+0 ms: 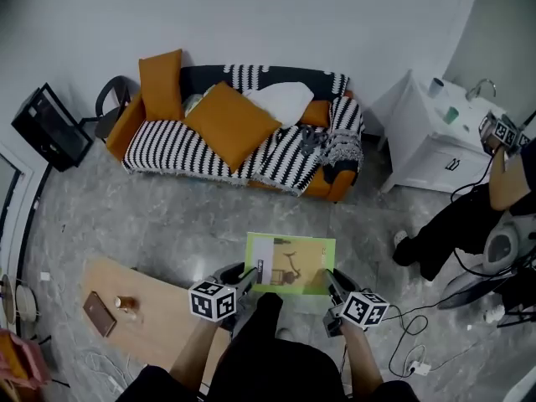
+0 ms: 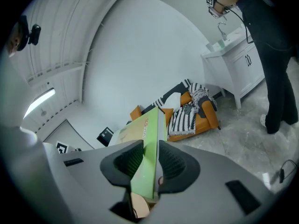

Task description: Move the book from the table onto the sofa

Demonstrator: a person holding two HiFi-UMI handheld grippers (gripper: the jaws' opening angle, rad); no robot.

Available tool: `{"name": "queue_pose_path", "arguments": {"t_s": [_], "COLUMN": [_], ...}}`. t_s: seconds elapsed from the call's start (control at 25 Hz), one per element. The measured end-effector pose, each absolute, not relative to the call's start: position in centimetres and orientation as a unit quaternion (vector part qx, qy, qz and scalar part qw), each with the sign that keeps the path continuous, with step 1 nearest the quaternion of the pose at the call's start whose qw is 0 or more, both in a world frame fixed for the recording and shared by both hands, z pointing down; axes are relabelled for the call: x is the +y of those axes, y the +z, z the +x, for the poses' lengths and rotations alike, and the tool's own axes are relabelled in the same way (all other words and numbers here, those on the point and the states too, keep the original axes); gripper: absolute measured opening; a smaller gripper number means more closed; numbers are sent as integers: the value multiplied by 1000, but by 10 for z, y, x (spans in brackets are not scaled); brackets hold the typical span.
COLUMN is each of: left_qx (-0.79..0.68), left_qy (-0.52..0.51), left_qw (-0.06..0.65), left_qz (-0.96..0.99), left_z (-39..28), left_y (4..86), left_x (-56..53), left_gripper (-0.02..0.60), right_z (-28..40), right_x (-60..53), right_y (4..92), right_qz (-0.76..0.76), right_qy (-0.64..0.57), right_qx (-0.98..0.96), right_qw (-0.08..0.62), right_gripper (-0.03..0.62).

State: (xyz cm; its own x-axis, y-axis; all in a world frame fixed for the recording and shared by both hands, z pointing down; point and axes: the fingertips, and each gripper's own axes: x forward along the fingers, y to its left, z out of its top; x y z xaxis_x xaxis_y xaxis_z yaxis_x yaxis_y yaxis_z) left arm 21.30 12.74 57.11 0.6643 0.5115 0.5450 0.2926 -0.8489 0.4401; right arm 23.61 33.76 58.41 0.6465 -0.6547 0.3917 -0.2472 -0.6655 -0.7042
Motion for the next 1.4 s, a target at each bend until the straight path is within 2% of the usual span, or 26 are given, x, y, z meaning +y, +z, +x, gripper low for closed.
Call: {"name": "queue_pose_path", "arguments": {"t_s": [0.44, 1.0, 1.4], "left_qx": [256, 278, 260], "left_qy": [358, 368, 375], "left_qw": [162, 168, 175], "left_qz": [883, 871, 872], "left_z": [337, 427, 516], "left_y": [579, 588, 600], "left_x": [72, 49, 39], "left_gripper": [150, 150, 150], "right_z": [349, 429, 527], "right_x": [283, 261, 251], "right_y": [586, 595, 609], "right_qz": [-858, -860, -852], "right_qy": [-333, -341, -353], "right_qx": [237, 211, 224], "right_qw": [311, 315, 315], "right_gripper": [120, 120, 120]}}
